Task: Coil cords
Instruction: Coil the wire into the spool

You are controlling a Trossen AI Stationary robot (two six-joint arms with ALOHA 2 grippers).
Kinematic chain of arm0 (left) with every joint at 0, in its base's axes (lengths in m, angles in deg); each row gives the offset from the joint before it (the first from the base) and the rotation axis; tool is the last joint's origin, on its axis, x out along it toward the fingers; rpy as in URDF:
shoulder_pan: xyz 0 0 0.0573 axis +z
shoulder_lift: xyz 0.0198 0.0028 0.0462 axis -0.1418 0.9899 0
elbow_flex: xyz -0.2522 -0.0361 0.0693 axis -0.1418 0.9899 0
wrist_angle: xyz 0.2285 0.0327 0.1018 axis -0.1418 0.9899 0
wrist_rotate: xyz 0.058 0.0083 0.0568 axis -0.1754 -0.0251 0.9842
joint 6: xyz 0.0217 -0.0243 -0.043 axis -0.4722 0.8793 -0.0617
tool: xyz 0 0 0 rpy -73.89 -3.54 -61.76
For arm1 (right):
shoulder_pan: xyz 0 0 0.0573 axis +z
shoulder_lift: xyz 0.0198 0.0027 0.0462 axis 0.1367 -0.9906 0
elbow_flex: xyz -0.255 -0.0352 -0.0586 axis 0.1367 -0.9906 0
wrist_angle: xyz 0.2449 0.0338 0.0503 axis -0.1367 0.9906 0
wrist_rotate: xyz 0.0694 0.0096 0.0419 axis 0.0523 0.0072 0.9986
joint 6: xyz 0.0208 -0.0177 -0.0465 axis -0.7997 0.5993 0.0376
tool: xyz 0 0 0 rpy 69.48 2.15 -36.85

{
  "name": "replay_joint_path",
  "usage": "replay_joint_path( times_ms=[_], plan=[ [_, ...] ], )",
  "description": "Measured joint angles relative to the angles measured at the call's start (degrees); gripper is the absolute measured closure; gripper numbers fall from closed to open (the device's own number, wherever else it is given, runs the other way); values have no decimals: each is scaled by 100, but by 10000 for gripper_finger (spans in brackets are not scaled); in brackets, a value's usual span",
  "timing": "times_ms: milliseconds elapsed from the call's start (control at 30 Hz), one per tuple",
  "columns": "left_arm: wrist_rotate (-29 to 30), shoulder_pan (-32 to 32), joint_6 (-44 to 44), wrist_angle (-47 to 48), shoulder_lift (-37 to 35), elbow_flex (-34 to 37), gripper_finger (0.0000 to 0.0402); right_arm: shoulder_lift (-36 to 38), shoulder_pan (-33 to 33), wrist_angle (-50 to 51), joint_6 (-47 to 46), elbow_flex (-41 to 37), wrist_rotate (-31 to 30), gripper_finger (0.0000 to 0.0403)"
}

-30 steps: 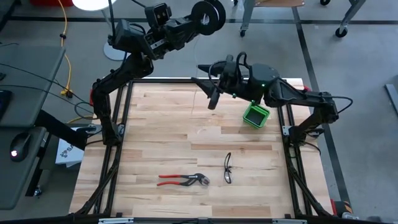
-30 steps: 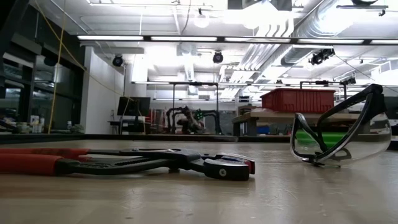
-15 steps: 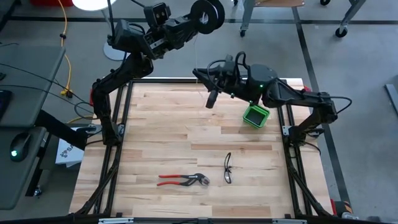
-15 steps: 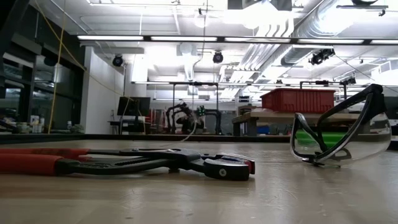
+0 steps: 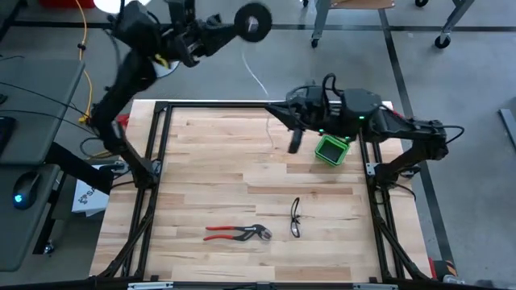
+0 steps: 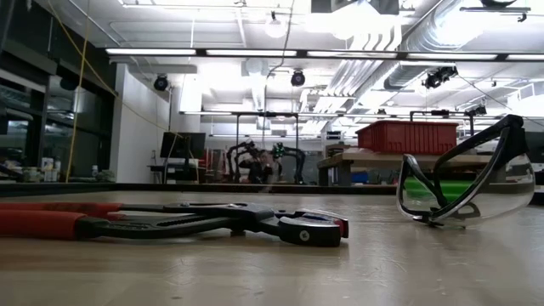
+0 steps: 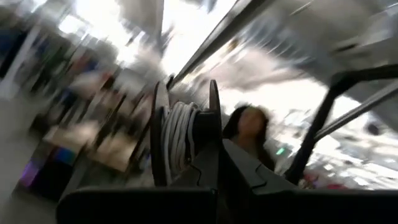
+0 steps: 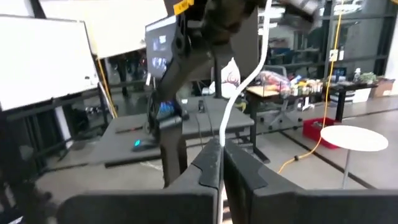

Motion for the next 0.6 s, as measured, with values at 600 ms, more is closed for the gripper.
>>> replay_joint_path(
  times_ms=[600],
  plan=[
    [-279, -256, 809, 4268, -640, 57, 401, 529, -288, 527, 170, 0, 282, 403]
  ],
)
